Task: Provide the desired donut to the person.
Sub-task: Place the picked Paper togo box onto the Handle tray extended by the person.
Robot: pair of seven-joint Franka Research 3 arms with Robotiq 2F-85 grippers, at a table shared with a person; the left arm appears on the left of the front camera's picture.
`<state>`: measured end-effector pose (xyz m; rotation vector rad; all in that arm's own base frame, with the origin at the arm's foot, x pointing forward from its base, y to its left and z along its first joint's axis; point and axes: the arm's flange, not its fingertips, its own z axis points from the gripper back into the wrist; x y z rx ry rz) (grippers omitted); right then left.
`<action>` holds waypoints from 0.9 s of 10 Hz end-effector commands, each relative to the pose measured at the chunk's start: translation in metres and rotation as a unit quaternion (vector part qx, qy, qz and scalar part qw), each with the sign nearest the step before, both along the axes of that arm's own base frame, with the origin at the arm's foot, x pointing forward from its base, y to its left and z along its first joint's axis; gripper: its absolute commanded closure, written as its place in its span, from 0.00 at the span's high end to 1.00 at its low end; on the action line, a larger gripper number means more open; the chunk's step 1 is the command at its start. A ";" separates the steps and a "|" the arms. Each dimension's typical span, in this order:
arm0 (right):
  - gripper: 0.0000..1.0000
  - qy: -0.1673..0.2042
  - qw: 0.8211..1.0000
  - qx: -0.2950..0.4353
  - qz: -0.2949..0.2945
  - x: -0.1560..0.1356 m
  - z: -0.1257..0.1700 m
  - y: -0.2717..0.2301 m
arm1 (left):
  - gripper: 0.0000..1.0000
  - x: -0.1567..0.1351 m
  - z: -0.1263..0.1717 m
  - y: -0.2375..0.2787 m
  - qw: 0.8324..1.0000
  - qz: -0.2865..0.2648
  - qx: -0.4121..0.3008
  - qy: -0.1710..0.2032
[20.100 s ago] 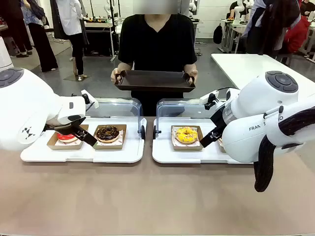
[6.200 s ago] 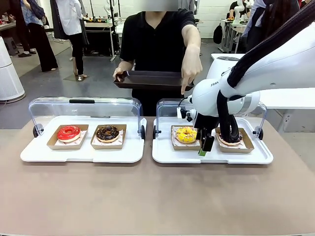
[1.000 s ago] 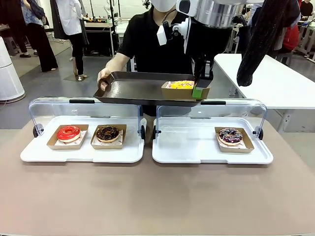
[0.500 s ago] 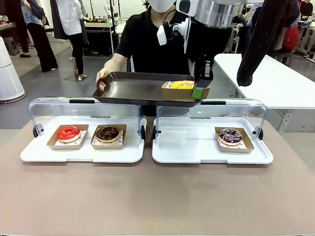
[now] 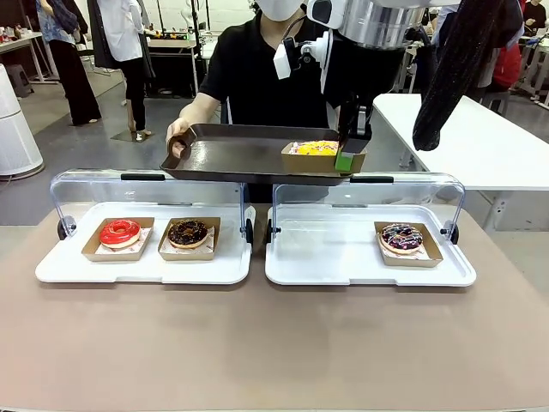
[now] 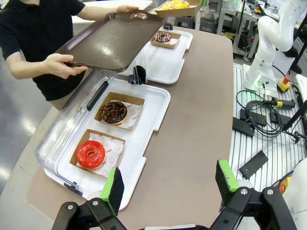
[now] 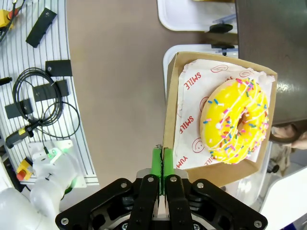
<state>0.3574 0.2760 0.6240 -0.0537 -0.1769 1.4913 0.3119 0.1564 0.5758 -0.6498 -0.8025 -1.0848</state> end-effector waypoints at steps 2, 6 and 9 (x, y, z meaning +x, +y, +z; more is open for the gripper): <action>0.02 -0.017 1.000 0.008 -0.013 0.015 0.018 -0.001 | 1.00 0.000 0.001 0.001 1.000 -0.004 -0.008 -0.009; 0.02 -0.002 0.998 0.039 0.055 0.068 0.048 -0.005 | 1.00 0.000 0.001 0.001 1.000 -0.004 -0.008 -0.009; 0.02 0.010 0.996 0.047 0.080 0.117 0.039 -0.011 | 1.00 0.000 0.001 0.001 1.000 -0.004 -0.008 -0.009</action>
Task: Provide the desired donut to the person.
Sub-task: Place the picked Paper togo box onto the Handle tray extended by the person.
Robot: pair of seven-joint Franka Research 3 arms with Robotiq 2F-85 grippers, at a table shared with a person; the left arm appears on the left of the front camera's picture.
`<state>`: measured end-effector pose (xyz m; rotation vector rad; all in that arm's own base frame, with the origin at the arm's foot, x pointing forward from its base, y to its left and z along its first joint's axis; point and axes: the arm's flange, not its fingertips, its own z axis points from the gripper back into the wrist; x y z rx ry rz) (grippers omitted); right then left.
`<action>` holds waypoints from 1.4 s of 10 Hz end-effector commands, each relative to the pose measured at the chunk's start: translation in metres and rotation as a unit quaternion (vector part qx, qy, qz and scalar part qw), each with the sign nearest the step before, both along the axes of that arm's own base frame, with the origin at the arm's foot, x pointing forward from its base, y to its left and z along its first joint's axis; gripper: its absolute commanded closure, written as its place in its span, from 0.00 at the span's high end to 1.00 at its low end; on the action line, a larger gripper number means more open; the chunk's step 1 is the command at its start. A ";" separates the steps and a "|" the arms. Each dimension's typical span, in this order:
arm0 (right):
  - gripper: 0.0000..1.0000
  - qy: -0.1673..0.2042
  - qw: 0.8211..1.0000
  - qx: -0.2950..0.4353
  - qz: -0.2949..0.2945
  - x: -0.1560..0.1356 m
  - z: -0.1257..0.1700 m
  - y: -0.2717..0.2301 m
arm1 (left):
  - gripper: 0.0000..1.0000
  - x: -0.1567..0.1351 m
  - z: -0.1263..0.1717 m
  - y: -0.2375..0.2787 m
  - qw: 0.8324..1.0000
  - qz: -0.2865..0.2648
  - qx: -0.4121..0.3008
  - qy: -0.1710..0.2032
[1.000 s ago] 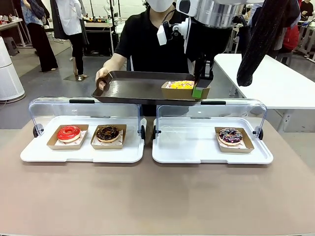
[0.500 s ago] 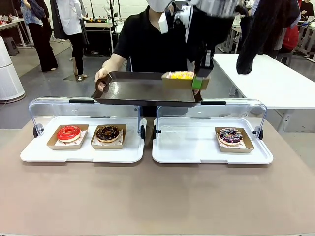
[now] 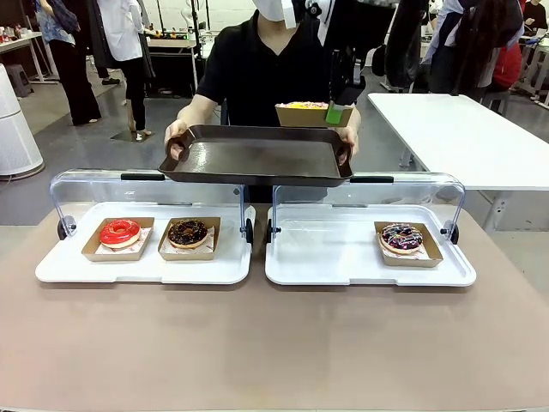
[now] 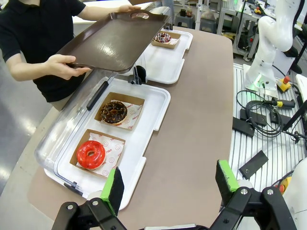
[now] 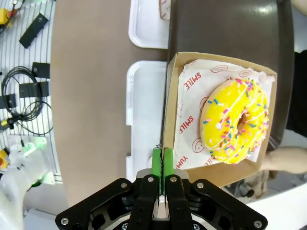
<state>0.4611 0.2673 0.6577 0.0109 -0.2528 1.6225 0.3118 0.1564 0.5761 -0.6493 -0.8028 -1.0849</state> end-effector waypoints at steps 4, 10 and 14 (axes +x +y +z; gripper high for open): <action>0.02 0.037 0.999 0.023 0.015 0.060 -0.020 0.003 | 1.00 0.000 0.001 0.001 1.000 -0.004 -0.008 -0.008; 0.02 0.070 0.997 0.008 -0.008 0.102 -0.051 0.010 | 1.00 0.000 0.001 0.001 1.000 -0.004 -0.008 -0.008; 0.02 0.089 0.996 0.004 -0.013 0.111 -0.070 0.010 | 1.00 0.000 0.001 0.001 1.000 -0.004 -0.008 -0.008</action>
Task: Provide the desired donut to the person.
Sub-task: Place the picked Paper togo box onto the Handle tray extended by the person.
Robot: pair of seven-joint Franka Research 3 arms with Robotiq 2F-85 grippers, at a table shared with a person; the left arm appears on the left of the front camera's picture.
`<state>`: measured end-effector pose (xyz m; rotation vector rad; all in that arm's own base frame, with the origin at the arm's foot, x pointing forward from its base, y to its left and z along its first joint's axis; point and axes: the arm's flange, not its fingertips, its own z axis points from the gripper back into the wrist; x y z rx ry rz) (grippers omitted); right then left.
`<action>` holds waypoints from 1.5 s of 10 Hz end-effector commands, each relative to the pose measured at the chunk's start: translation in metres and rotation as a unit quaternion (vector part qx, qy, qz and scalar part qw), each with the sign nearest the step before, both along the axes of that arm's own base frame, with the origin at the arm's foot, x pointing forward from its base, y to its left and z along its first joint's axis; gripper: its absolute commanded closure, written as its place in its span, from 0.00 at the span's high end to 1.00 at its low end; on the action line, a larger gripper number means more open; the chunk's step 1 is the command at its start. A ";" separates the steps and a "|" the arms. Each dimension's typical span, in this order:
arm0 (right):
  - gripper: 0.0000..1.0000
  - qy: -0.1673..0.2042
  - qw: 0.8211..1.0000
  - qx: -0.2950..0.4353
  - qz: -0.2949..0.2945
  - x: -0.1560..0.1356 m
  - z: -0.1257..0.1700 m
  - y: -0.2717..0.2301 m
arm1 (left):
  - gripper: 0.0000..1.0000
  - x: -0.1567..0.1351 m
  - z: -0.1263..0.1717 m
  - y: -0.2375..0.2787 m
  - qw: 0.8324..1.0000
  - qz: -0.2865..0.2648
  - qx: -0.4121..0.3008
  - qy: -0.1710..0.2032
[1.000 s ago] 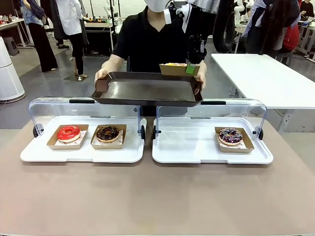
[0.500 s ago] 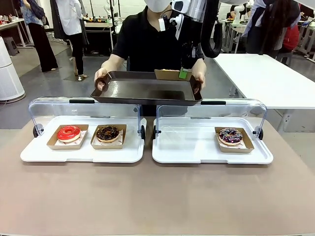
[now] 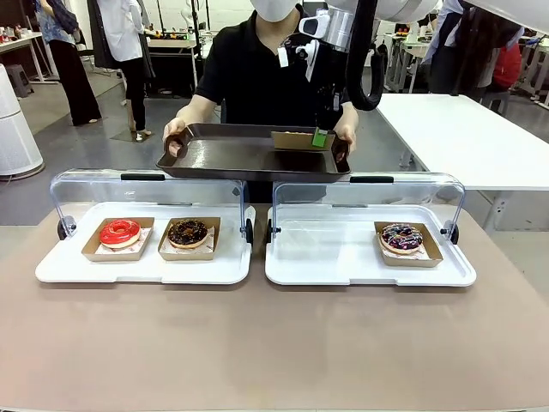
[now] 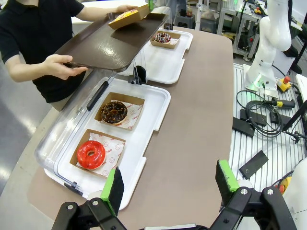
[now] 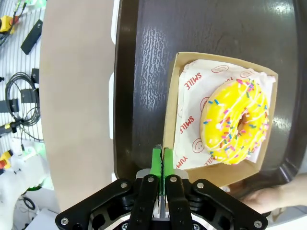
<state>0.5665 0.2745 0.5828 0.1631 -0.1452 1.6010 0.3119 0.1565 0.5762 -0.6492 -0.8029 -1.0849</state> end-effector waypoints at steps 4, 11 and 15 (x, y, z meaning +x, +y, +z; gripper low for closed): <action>0.10 0.015 0.999 -0.013 -0.031 0.010 -0.004 -0.006 | 1.00 0.000 0.001 0.001 1.000 -0.004 -0.008 -0.008; 1.00 0.016 0.999 -0.010 -0.032 0.008 -0.002 -0.008 | 1.00 0.000 0.001 0.001 1.000 -0.004 -0.008 -0.008; 1.00 0.017 0.999 -0.012 -0.030 0.006 -0.003 -0.010 | 1.00 0.000 0.001 0.001 1.000 -0.004 -0.008 -0.008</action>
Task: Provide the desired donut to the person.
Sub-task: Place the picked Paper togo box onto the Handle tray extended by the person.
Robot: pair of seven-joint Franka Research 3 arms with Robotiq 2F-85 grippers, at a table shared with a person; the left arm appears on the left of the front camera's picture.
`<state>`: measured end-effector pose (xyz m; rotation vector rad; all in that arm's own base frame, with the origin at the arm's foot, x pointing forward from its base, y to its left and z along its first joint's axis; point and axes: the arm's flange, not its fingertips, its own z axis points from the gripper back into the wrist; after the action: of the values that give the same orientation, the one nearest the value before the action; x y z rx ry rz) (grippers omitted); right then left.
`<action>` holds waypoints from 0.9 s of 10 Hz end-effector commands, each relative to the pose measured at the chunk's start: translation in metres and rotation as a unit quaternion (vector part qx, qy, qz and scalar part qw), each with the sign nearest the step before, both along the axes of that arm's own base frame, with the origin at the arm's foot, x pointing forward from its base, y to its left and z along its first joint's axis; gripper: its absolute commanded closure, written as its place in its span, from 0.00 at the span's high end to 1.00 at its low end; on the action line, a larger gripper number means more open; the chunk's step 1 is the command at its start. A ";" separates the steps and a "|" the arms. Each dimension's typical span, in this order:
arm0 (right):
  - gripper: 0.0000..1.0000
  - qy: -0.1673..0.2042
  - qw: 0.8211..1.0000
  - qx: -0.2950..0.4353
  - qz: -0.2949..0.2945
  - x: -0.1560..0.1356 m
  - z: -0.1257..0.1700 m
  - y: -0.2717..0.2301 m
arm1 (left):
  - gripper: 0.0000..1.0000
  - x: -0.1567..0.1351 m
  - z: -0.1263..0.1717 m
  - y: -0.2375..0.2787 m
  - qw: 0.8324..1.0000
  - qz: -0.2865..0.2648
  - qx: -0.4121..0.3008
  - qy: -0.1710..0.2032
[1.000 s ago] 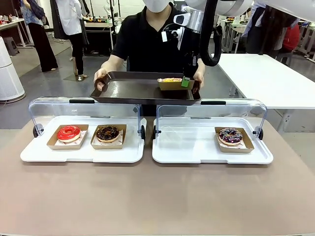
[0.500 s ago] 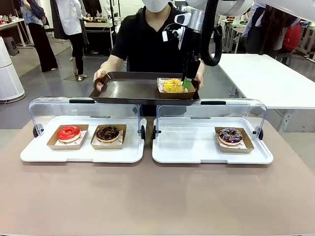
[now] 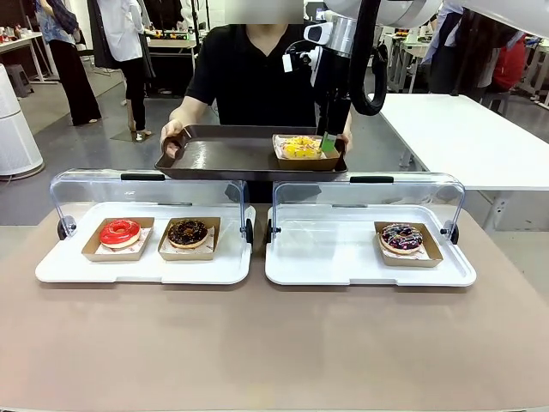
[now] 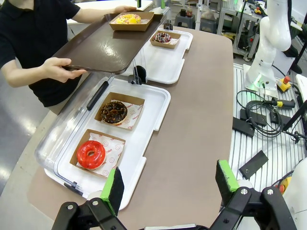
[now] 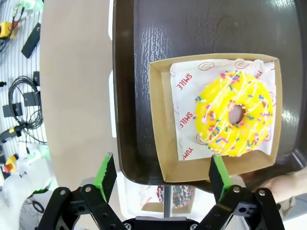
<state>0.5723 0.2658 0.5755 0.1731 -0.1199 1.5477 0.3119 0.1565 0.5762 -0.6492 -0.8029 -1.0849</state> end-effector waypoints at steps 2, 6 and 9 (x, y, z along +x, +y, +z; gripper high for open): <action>1.00 -0.002 1.000 -0.019 -0.009 -0.008 0.005 -0.001 | 1.00 0.000 0.001 0.001 1.000 -0.004 -0.008 -0.008; 1.00 -0.033 0.997 -0.061 -0.034 -0.119 0.005 -0.061 | 1.00 0.000 0.001 0.001 1.000 -0.004 -0.008 -0.008; 1.00 -0.043 0.995 -0.045 -0.080 -0.176 -0.021 -0.133 | 1.00 0.000 0.001 0.001 1.000 -0.004 -0.008 -0.008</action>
<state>0.4131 0.1548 0.5754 0.0171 -0.0637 1.4137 0.3121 0.1568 0.5762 -0.6494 -0.8024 -1.0840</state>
